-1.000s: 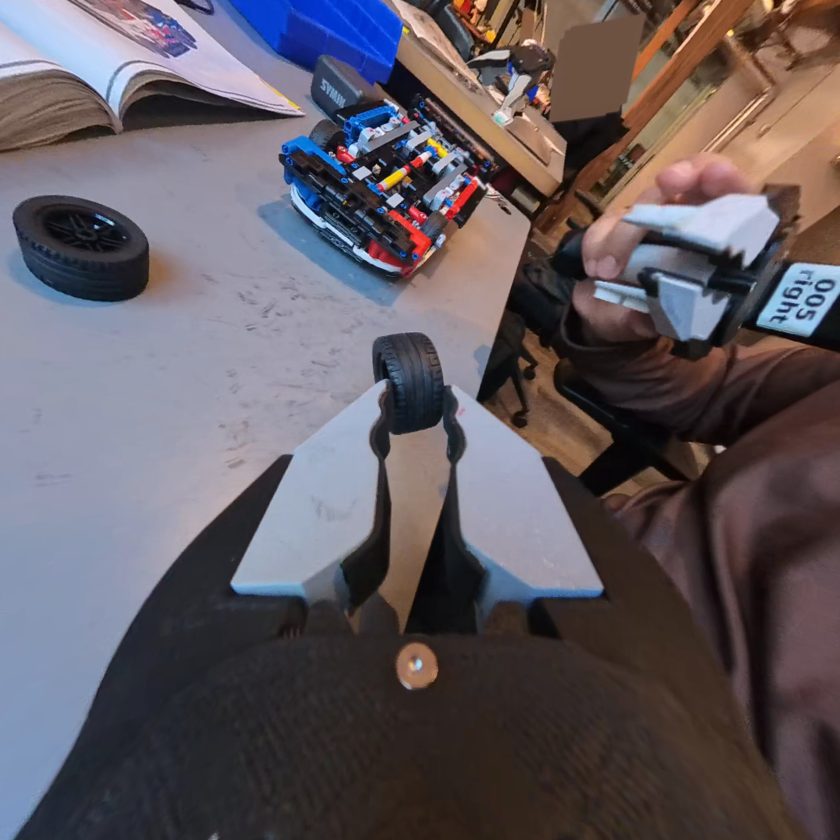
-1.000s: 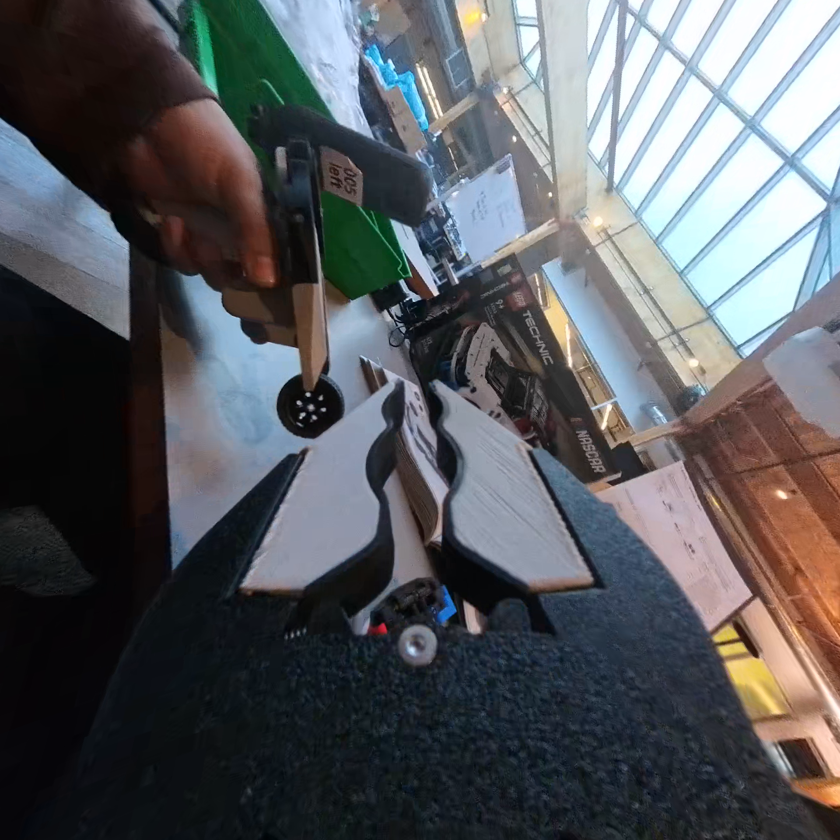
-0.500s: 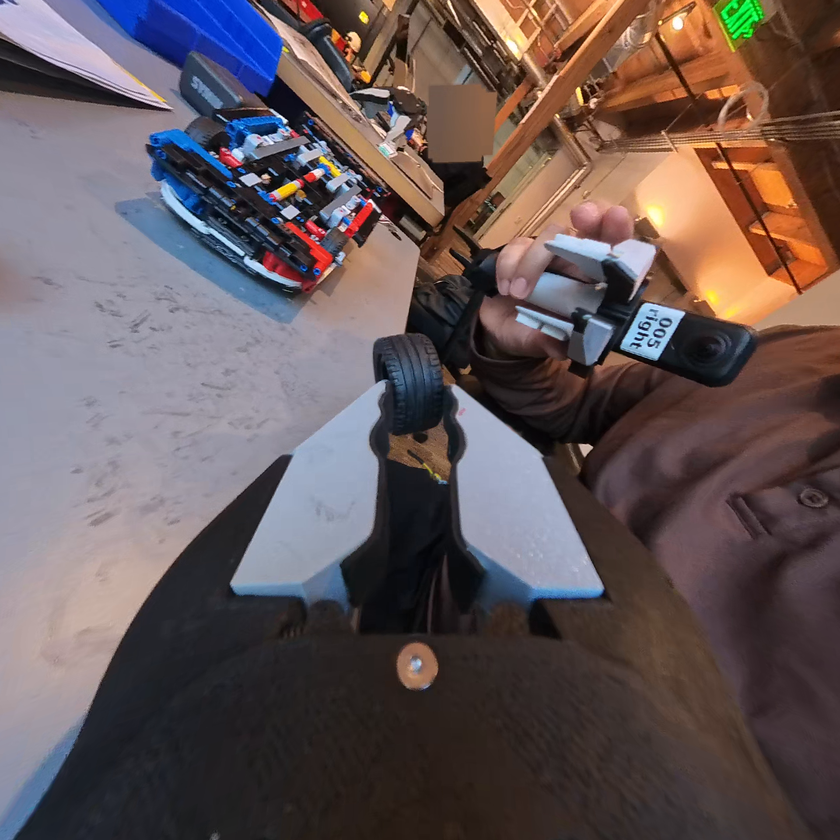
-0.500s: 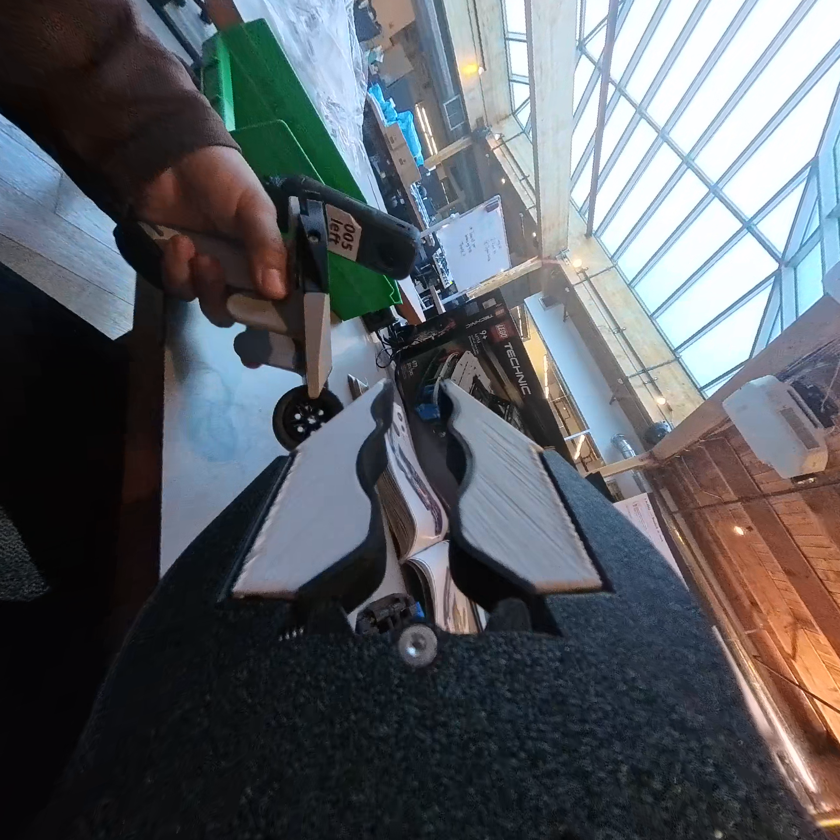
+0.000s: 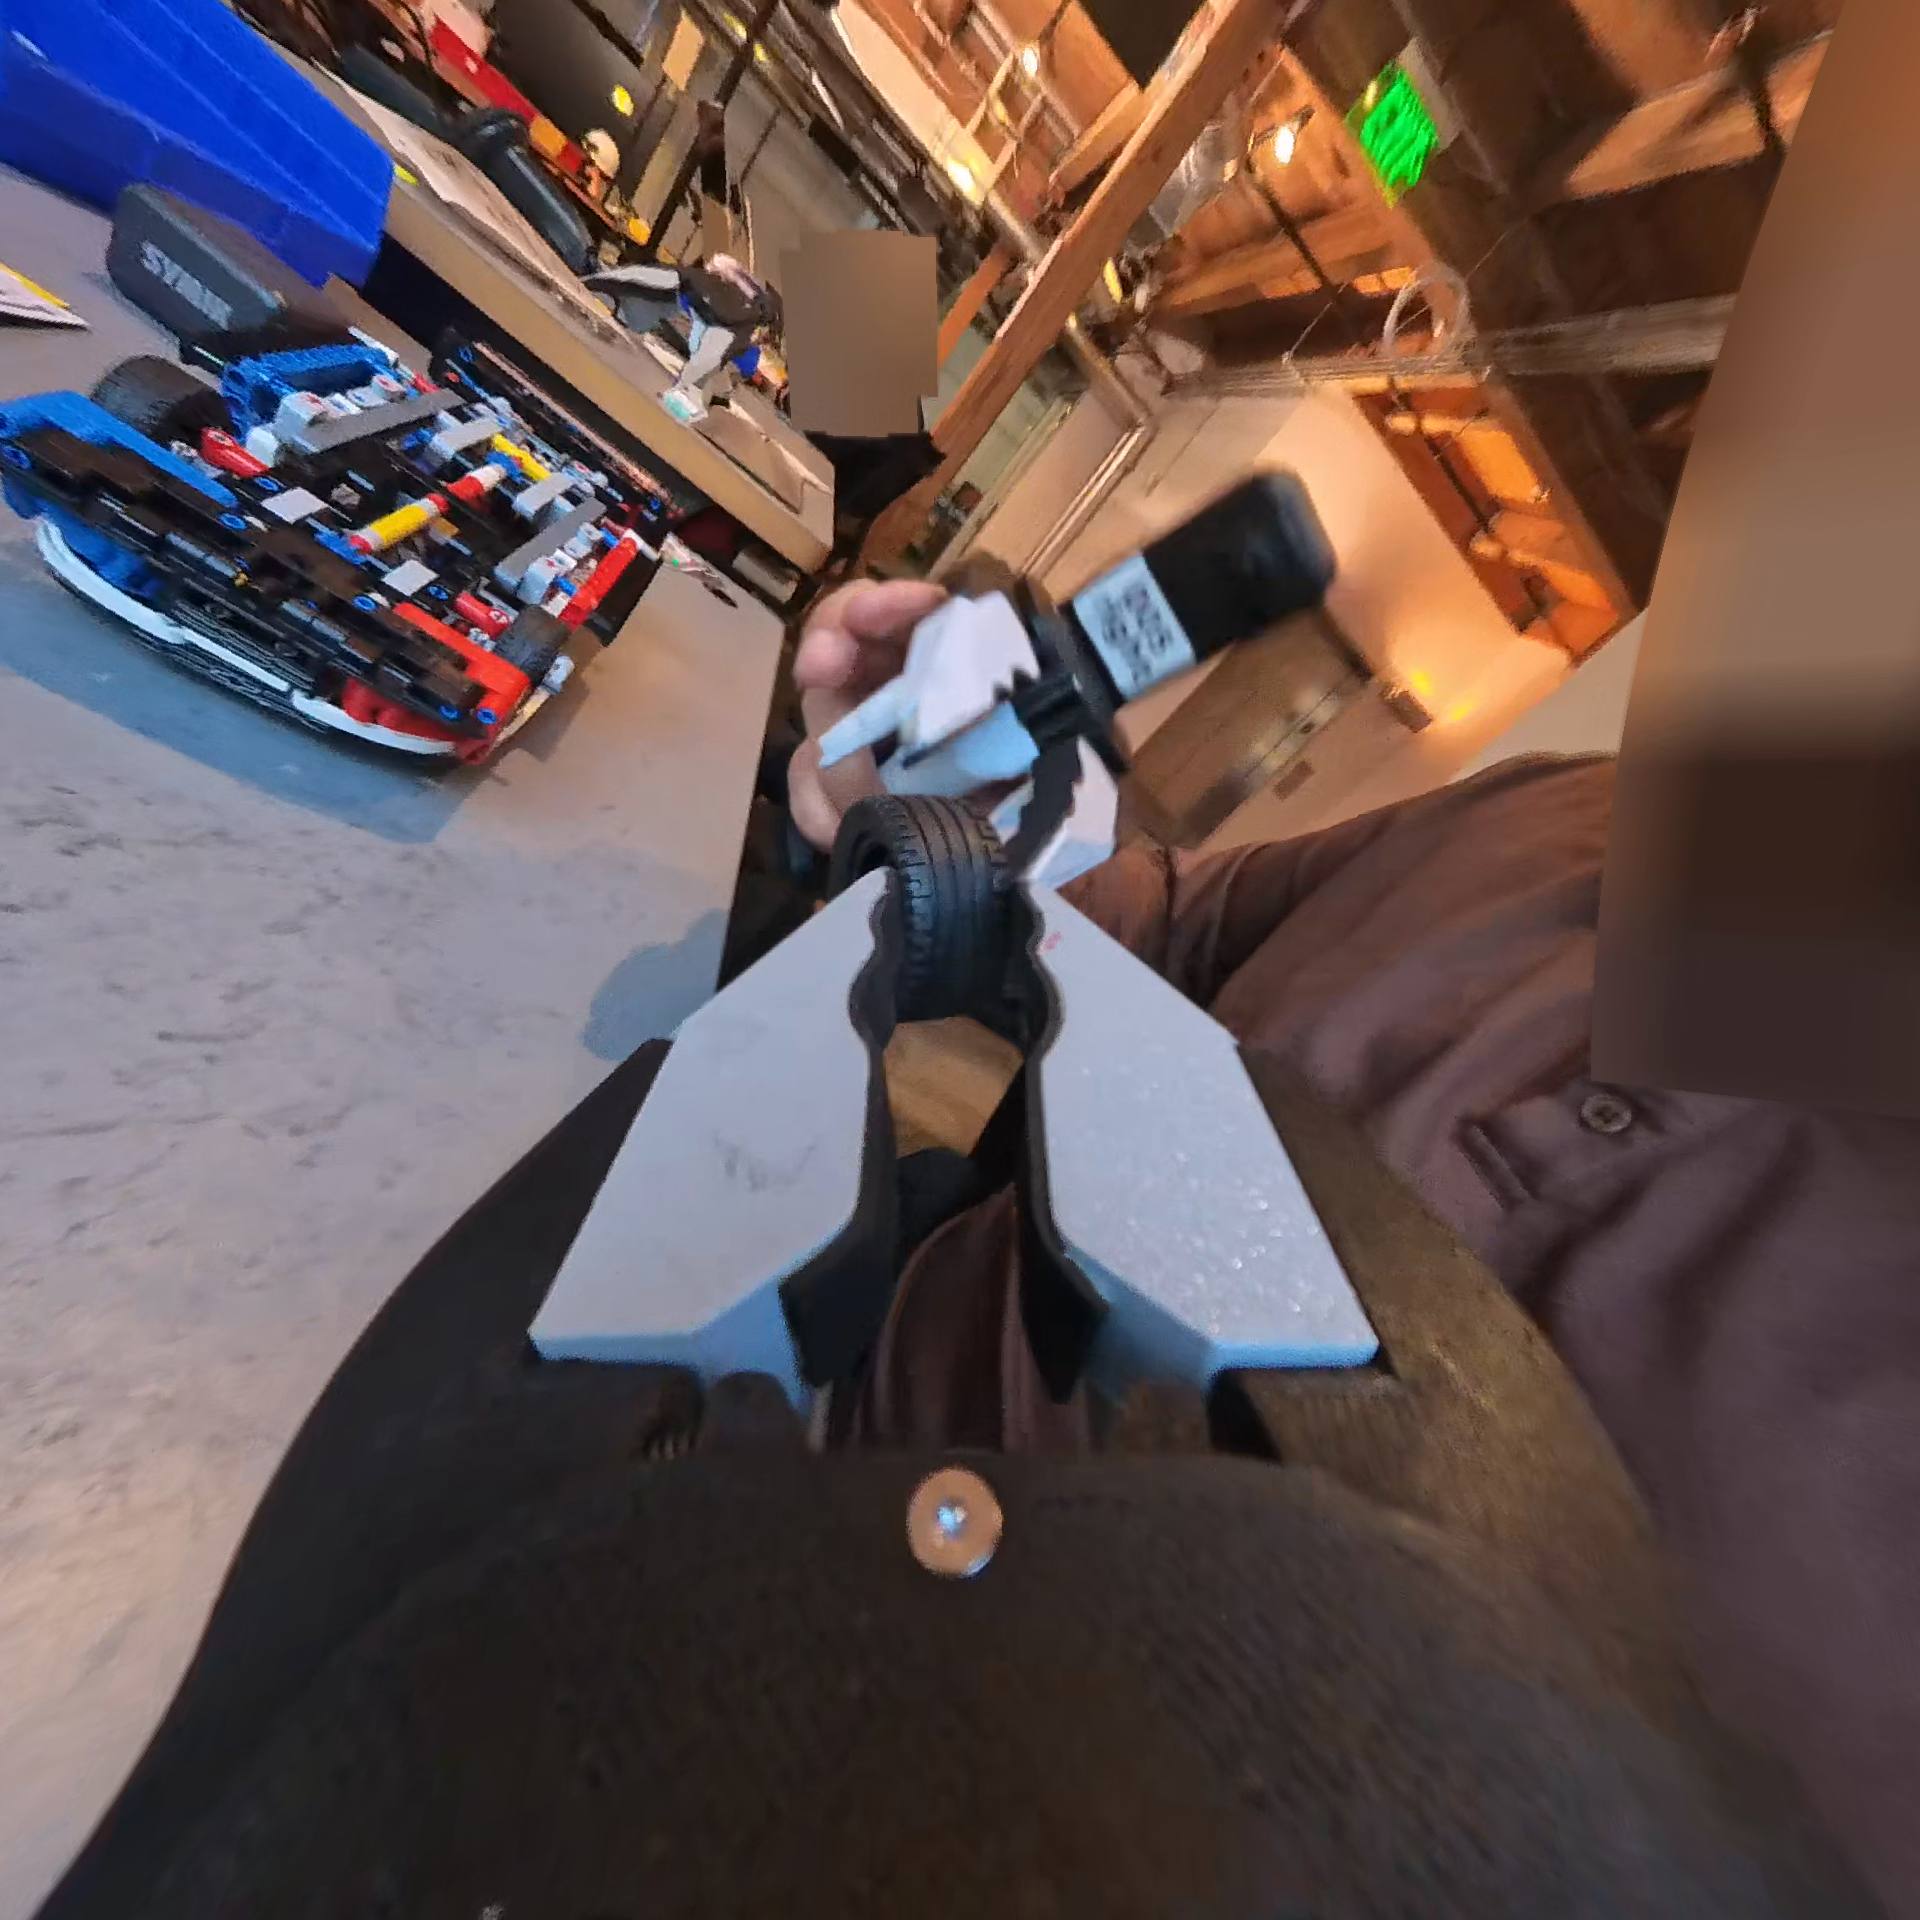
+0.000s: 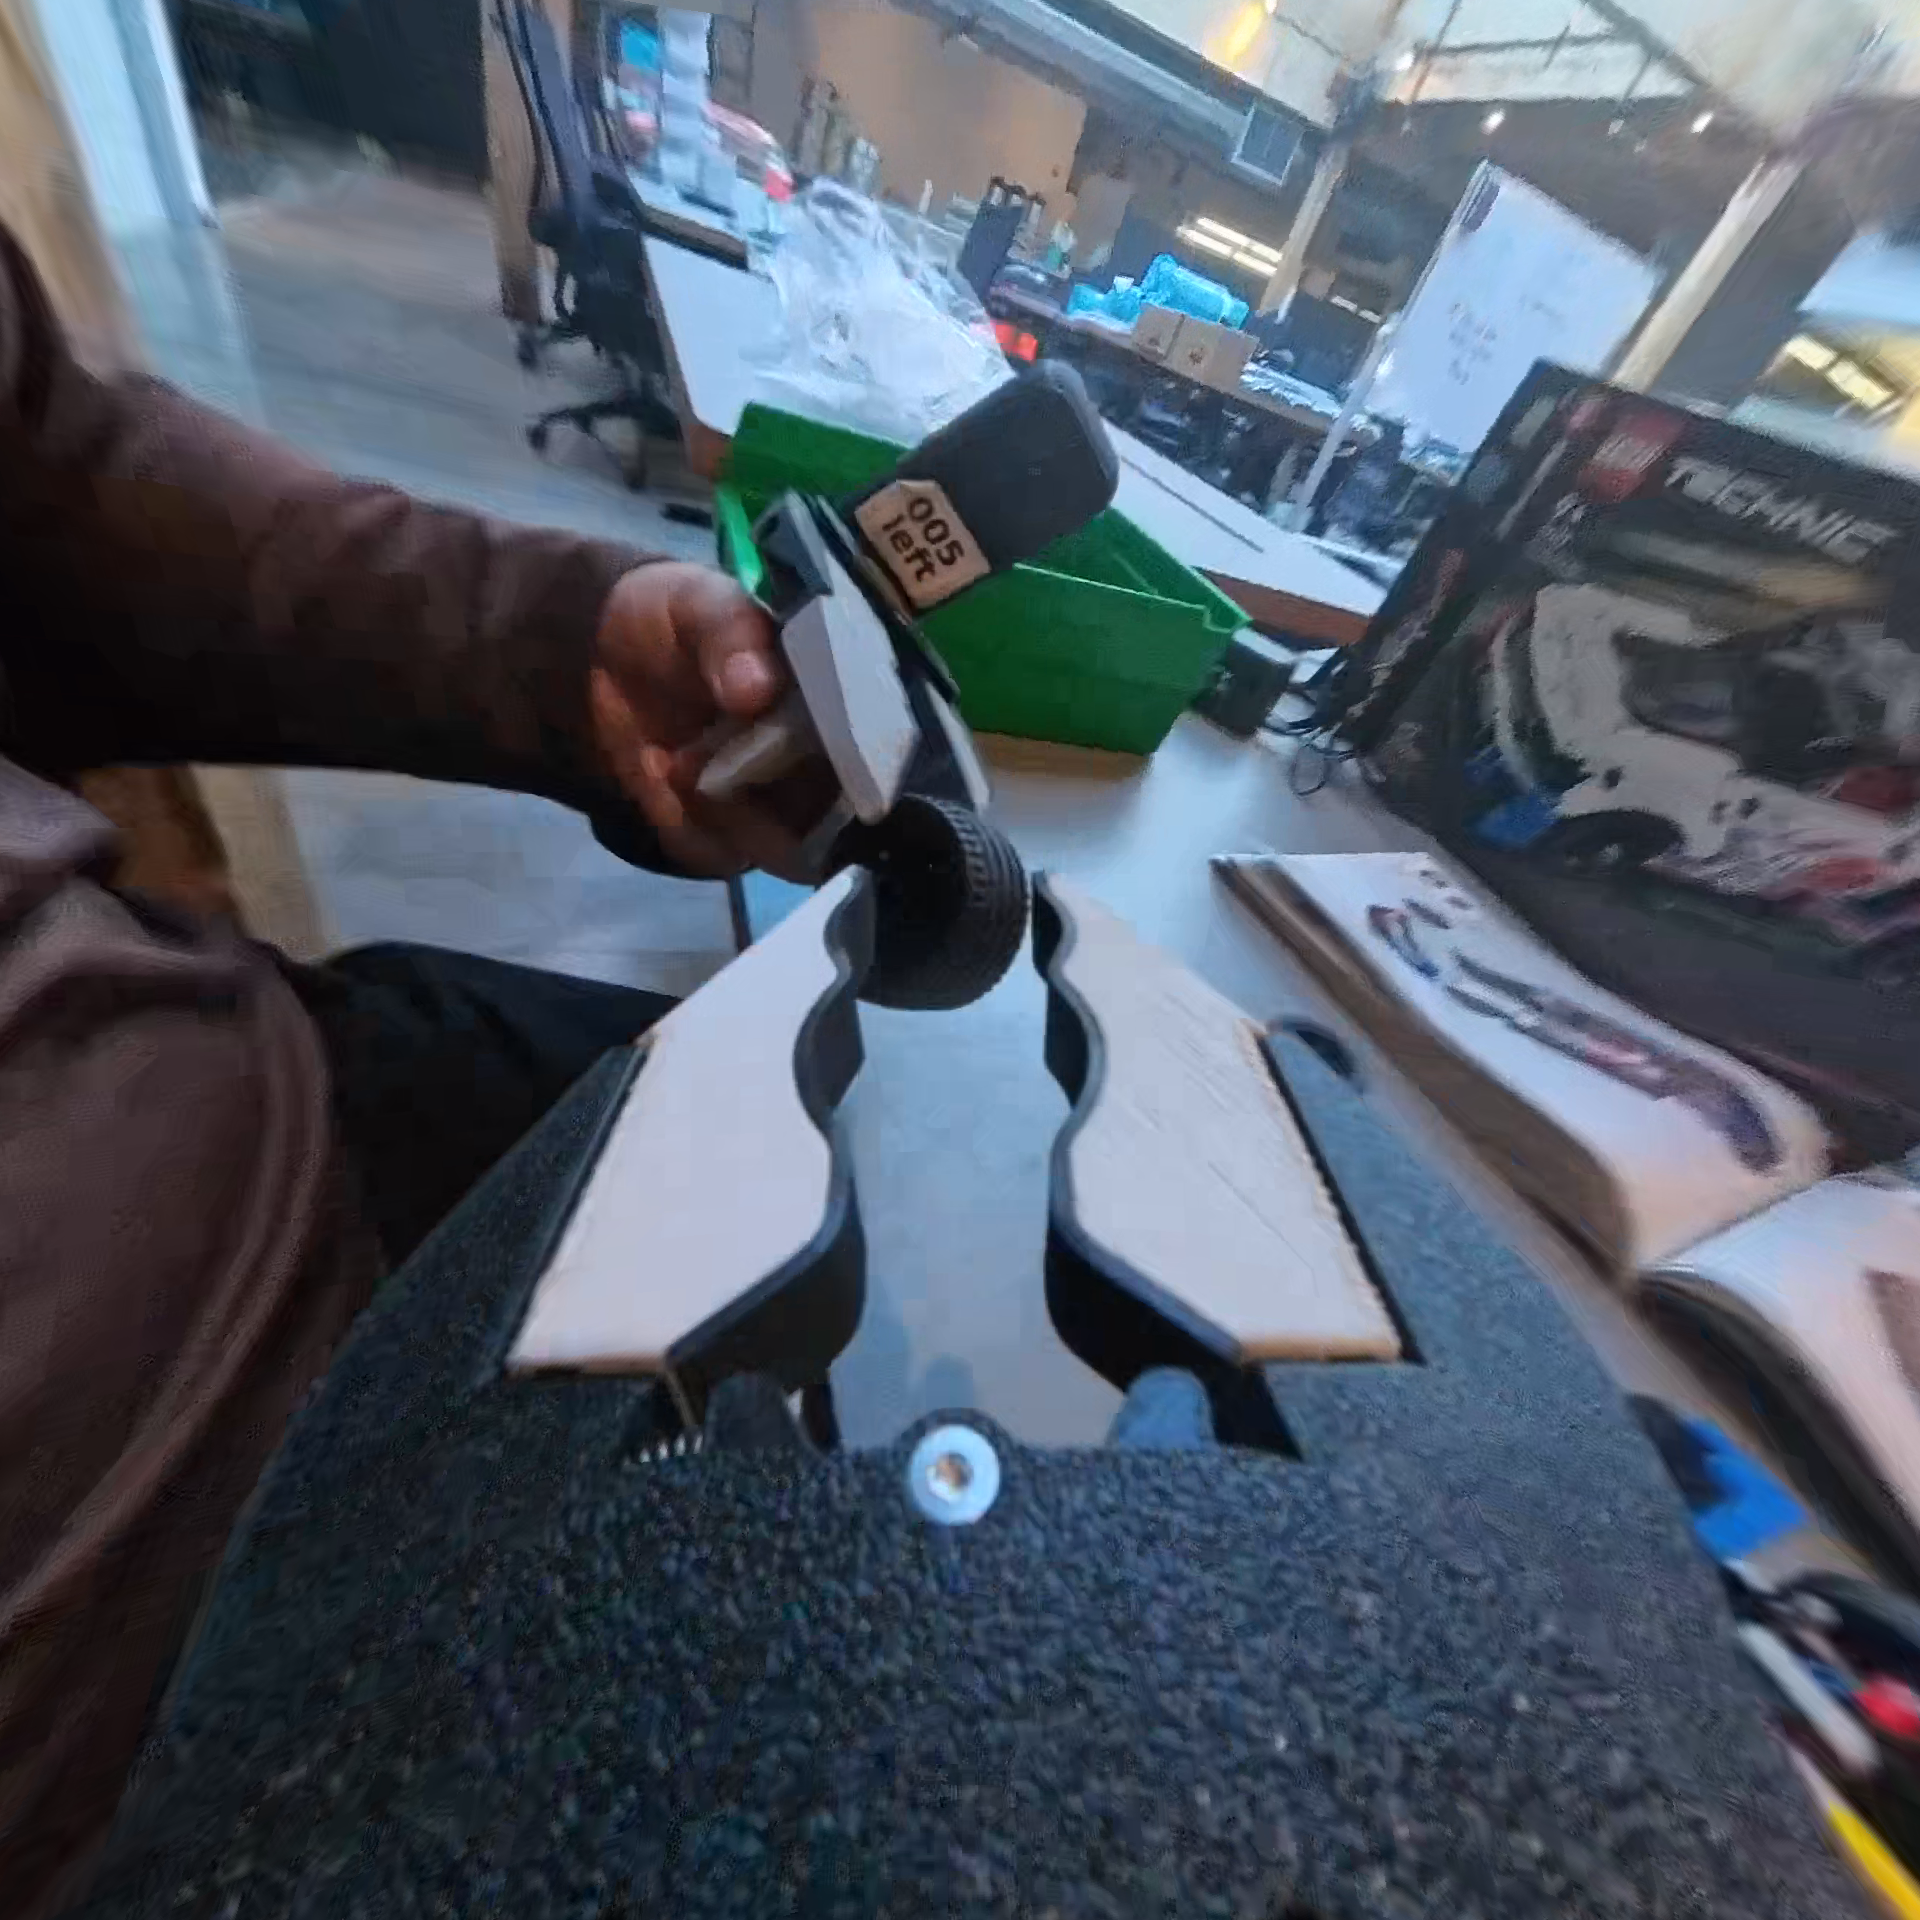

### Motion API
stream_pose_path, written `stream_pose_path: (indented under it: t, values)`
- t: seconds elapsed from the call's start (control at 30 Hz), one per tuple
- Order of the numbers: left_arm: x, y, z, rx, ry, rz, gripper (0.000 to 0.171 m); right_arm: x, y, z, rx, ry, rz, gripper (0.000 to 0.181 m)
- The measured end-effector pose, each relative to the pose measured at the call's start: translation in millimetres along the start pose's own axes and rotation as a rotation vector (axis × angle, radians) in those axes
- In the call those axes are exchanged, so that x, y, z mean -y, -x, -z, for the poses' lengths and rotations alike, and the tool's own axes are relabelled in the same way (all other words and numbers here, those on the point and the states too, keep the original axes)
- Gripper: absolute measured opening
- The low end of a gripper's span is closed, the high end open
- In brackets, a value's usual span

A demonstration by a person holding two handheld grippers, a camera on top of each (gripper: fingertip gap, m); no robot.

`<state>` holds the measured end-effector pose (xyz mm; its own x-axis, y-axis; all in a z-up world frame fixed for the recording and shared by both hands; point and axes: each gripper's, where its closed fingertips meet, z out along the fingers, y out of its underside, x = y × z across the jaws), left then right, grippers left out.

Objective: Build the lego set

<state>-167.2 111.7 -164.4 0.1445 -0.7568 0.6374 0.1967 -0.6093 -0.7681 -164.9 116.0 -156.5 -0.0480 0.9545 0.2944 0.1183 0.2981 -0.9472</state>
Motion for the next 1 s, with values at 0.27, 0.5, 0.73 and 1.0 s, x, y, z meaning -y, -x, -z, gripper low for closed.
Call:
stream_pose_path:
  t: [0.27,0.5,0.73,1.0]
  values:
    - [-9,-34,-5,-0.014,0.091,-0.443,0.017,14,24,3,0.332,-0.091,-0.392,0.021]
    - [-10,-35,-3,0.247,0.13,-1.029,0.02,32,31,4,0.11,-0.025,0.092,0.019]
    - [-2,-20,-8,0.471,0.202,-1.045,0.023,25,19,6,0.01,0.024,0.04,0.018]
    - [7,-46,-20,0.413,0.1,-0.899,0.021,51,21,20,0.031,-0.126,-0.042,0.018]
